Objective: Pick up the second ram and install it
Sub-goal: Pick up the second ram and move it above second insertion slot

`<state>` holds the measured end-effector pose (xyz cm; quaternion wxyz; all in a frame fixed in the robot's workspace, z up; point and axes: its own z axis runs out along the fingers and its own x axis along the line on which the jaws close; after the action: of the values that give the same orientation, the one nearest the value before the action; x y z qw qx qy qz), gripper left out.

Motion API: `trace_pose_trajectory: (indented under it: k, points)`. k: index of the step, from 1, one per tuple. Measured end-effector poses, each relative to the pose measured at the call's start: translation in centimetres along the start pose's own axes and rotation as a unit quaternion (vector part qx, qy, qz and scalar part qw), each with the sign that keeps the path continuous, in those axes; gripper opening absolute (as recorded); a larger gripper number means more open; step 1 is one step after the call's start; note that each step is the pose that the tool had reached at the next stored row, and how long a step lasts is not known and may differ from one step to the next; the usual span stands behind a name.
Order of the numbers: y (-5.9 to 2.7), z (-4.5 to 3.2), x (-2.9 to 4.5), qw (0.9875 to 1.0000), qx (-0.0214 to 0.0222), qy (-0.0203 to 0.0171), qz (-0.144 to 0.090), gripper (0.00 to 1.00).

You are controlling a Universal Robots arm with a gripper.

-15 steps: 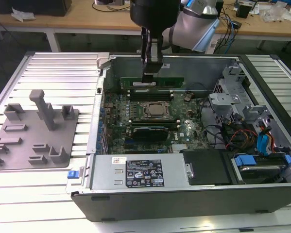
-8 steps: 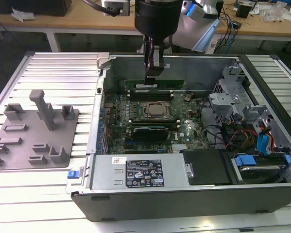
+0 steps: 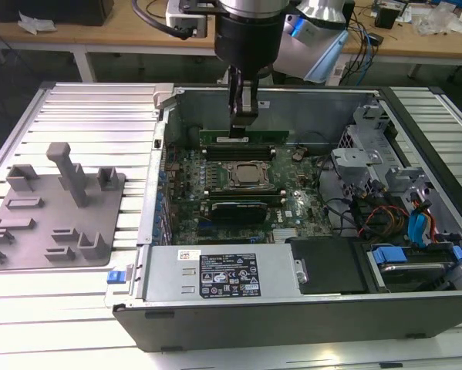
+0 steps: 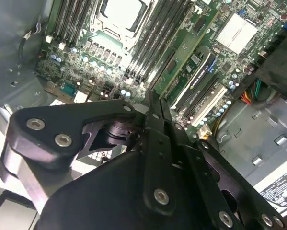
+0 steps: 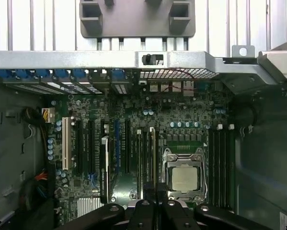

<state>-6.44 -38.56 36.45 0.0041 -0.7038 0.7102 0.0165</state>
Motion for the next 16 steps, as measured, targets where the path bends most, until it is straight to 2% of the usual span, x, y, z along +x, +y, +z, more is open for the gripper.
trace_pose_trajectory:
  k: [5, 11, 16]
  points:
    - [0.03, 0.93, 0.01, 1.0, 0.0007, -0.0004, 0.0, 0.1]
    - [0.0, 3.03, -0.33, 1.0, 0.0006, 0.0021, 0.0, 0.1]
    - [-0.18, 3.64, -0.39, 1.0, -0.0005, 0.004, 0.0, 0.1]
